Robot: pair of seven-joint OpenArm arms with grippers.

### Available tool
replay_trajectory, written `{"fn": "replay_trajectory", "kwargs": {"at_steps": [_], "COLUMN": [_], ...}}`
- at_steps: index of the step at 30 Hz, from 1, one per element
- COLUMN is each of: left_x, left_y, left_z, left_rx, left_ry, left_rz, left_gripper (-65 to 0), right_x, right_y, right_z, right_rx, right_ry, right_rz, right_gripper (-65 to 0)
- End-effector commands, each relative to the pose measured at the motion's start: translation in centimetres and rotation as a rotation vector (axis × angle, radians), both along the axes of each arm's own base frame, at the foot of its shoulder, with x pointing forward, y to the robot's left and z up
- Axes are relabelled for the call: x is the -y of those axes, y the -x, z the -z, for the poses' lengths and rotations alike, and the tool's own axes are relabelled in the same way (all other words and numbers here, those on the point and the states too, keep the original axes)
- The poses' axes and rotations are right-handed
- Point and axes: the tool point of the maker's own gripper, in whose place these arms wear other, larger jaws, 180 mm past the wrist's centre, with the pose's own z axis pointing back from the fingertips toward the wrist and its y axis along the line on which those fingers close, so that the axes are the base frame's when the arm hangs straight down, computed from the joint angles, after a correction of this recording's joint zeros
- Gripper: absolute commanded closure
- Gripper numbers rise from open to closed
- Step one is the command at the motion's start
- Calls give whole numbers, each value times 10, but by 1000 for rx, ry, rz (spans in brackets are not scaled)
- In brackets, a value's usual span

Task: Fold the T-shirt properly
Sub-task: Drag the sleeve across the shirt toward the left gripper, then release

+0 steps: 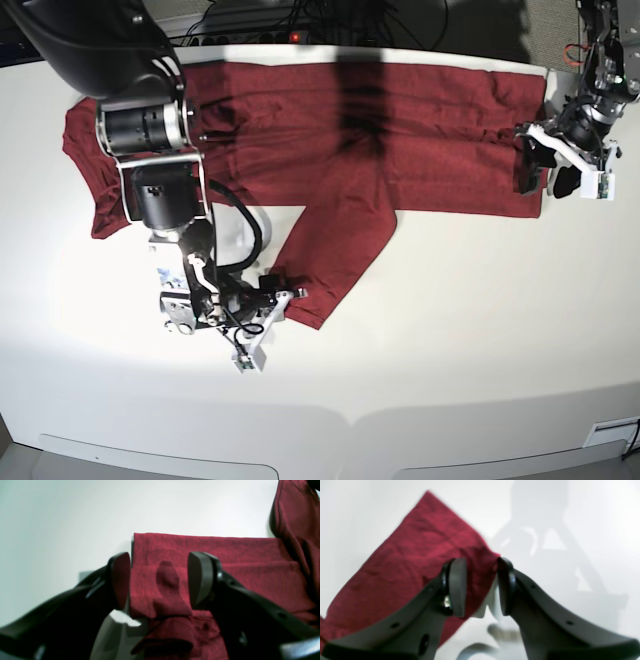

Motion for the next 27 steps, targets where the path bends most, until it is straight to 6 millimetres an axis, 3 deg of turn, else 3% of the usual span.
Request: {"fn": "replay_trajectory", "kwargs": {"at_steps": [1,6,10,13,18,24,27], "left_x": [-3,-4,-4,-4,-4,-4,-3], "left_y": [-6,-6,-6,-6,-6,-6,-6], "left_z": [-13,-11,-11,-12,-12,-11,-11], "left_rx": [43,38,39,40,40,37,38], "left_ry": [-5,-22,-21,-21,-21,-21,-19], "left_rz": [6,11,11,11,11,11,10], "left_gripper": [-356,-356,-356,-356,-356,-356,-356], "right_x": [-3,2,3,-10,-70,-147,-161], "right_y": [-15,-10,-15,-15,8,36,46], "right_z": [-17,-11,-15,-22,-44,-72,-81], "right_rx": [42,21,42,16,-69,-122,-155], "right_ry": [-8,48,61,58,5,-190,-285], "right_rz": [-4,-25,-28,-61,-310,-431,-454], "right_gripper": [-160,0,0,0,0,0,0]}}
